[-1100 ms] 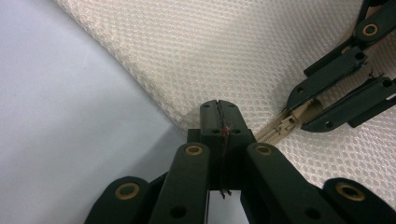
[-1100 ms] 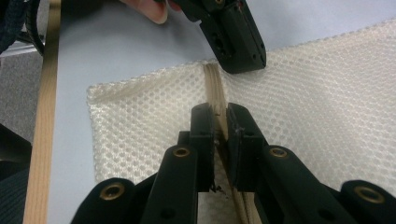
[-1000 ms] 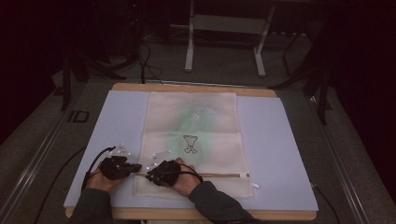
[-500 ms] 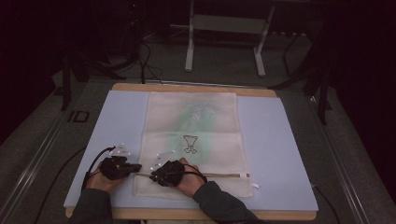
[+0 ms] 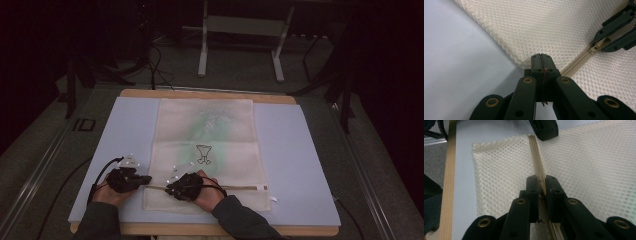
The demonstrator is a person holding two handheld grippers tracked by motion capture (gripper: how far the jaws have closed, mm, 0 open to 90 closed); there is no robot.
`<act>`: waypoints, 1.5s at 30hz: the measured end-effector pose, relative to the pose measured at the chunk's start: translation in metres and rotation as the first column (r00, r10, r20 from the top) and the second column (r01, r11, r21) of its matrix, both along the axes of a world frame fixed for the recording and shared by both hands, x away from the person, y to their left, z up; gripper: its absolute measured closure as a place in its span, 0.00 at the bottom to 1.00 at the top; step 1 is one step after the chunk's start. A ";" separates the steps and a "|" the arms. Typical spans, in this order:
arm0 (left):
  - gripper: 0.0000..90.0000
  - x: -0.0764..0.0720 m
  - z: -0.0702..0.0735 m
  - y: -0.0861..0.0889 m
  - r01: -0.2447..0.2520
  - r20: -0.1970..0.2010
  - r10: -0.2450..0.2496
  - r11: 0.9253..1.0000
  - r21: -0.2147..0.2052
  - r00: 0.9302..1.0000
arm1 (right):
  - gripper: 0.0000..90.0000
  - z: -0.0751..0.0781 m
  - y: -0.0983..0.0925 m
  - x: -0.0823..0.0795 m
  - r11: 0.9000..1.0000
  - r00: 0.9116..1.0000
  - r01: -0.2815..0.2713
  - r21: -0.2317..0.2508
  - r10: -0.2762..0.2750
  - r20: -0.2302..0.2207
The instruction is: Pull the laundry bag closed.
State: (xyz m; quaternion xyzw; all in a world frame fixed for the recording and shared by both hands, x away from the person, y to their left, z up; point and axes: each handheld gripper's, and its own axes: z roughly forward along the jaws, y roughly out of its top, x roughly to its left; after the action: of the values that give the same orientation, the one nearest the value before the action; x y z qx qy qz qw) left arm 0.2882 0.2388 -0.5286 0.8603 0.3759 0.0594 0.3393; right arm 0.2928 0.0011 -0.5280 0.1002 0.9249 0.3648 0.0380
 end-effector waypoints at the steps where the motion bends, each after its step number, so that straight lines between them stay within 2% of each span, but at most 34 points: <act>1: 1.00 0.000 0.000 0.000 0.000 0.000 0.000 1.000 0.000 1.000 | 0.91 0.000 -0.001 0.000 1.000 1.000 0.003 0.004 -0.003 -0.001; 15: 1.00 0.000 0.000 0.000 -0.002 0.001 0.002 1.000 0.000 1.000 | 0.91 0.000 -0.016 0.000 1.000 1.000 0.013 0.000 -0.013 -0.006; 45: 1.00 0.000 0.000 0.000 -0.003 0.003 0.003 1.000 -0.002 1.000 | 0.91 0.004 -0.039 0.000 0.999 1.000 0.019 -0.042 -0.018 0.008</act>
State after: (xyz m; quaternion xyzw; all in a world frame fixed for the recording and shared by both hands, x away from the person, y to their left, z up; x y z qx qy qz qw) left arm 0.2877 0.2386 -0.5288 0.8593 0.3768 0.0606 0.3406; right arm 0.2926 -0.0382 -0.5236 0.1066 0.9312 0.3454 0.0469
